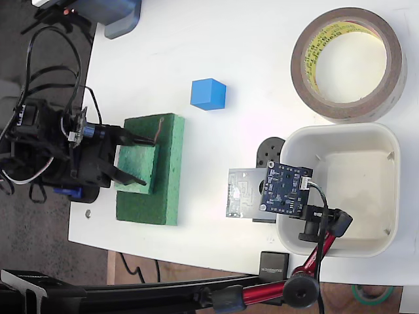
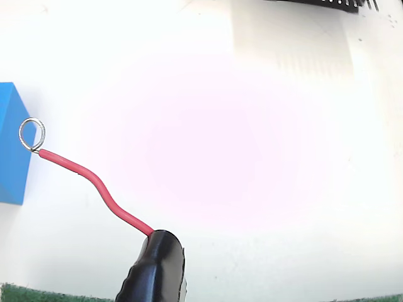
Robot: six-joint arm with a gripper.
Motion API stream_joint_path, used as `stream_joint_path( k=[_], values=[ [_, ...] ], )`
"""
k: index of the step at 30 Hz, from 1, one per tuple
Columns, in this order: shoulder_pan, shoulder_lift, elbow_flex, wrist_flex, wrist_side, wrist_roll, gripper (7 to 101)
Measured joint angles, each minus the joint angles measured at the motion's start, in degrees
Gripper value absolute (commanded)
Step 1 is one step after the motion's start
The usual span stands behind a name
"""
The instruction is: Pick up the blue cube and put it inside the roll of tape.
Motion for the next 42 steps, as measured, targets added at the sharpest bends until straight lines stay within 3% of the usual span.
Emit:
stream_joint_path(
  k=[23, 29, 33, 42],
  values=[
    [0.0, 0.0, 0.0, 0.0, 0.79, 0.44, 100.3],
    [-0.53, -2.72, -7.38, 2.99, 1.85, 0.53, 100.3],
    [-3.25, -15.03, -17.58, 2.81, 3.69, 2.37, 100.3],
    [-16.26, -42.19, -41.31, 6.68, 13.54, 12.13, 100.3]
  ],
)
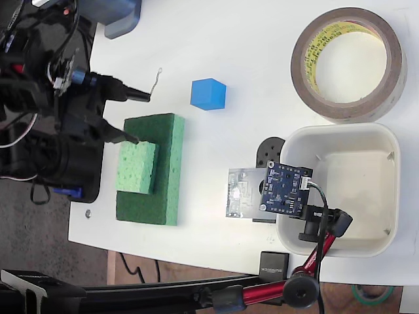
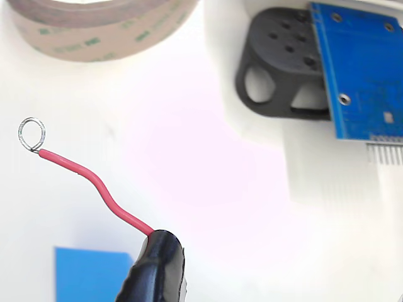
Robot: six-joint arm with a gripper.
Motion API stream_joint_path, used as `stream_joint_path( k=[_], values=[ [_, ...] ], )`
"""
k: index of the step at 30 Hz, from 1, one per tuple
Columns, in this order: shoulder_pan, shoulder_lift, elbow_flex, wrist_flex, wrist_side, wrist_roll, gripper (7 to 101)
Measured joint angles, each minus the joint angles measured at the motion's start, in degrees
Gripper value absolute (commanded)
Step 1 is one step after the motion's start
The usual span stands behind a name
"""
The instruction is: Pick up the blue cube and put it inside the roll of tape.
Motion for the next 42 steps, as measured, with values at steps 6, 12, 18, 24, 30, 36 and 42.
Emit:
stream_joint_path(
  k=[6, 12, 18, 24, 30, 36, 42],
  values=[
    [-1.67, -9.14, -5.36, -1.76, -0.79, 1.41, 100.3],
    [-1.85, -11.07, -1.67, -7.38, -4.31, 0.62, 100.3],
    [-1.67, -10.81, 1.41, -9.93, -7.47, 1.76, 100.3],
    [-2.55, -13.18, 1.58, -10.99, -7.03, 3.16, 100.3],
    [-2.81, -15.03, 1.32, -12.66, -6.33, 3.25, 100.3],
    [-2.64, -18.37, 1.23, -14.77, -7.56, 4.31, 100.3],
    [-3.52, -20.04, 1.41, -16.7, -7.91, 5.36, 100.3]
  ],
)
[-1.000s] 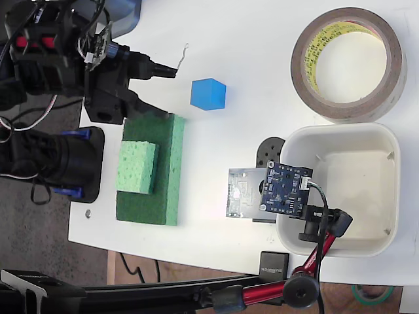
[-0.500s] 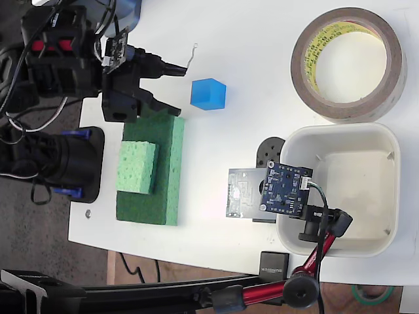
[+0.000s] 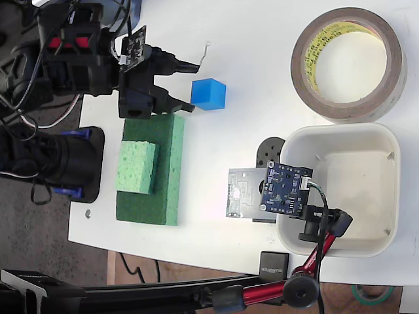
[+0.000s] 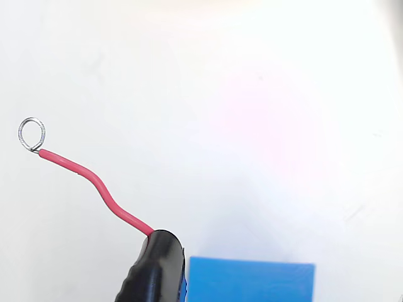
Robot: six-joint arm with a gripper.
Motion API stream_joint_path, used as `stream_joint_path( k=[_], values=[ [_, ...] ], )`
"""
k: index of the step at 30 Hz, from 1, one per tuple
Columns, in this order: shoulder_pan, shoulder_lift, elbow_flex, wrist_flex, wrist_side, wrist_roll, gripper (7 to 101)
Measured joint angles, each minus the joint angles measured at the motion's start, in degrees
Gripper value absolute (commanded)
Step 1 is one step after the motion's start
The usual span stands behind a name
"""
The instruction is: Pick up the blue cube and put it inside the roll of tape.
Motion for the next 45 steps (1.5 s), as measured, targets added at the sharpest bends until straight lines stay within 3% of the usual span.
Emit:
stream_joint_path(
  k=[22, 45],
  values=[
    [-1.23, -6.86, 2.46, -7.56, 1.23, 3.87, 100.3],
    [-2.29, -10.02, 3.08, -9.05, 2.2, 6.86, 98.9]
  ],
)
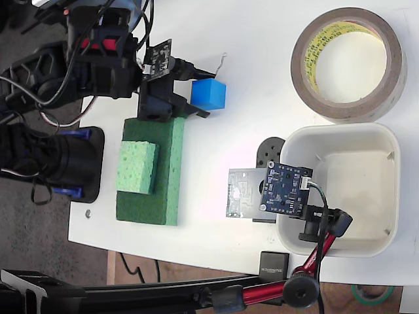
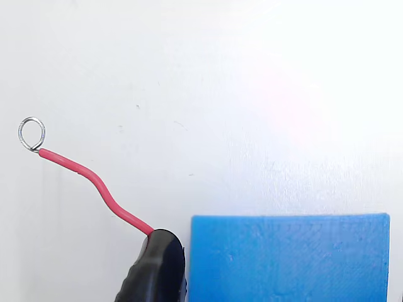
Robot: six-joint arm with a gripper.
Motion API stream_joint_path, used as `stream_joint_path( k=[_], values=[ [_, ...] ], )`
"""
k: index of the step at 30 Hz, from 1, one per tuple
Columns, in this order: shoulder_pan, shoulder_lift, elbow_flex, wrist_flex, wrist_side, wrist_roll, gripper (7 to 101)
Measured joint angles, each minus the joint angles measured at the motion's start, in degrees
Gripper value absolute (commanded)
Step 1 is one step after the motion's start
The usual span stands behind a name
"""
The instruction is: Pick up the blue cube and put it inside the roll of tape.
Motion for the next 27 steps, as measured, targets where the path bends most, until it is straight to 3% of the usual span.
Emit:
stream_joint_path(
  k=[5, 10, 14, 23, 27],
  values=[
    [0.0, -0.35, 0.26, -0.62, -0.09, 0.18, 95.2],
    [-0.09, -0.35, 0.26, -0.35, 0.62, 0.7, 58.3],
    [-0.09, -0.35, -0.53, 1.58, 2.02, 0.88, 47.0],
    [2.99, 0.97, -12.48, 11.07, 3.25, -6.68, 43.3],
    [7.29, -2.2, -21.8, 9.84, 0.26, -13.8, 43.3]
  ],
)
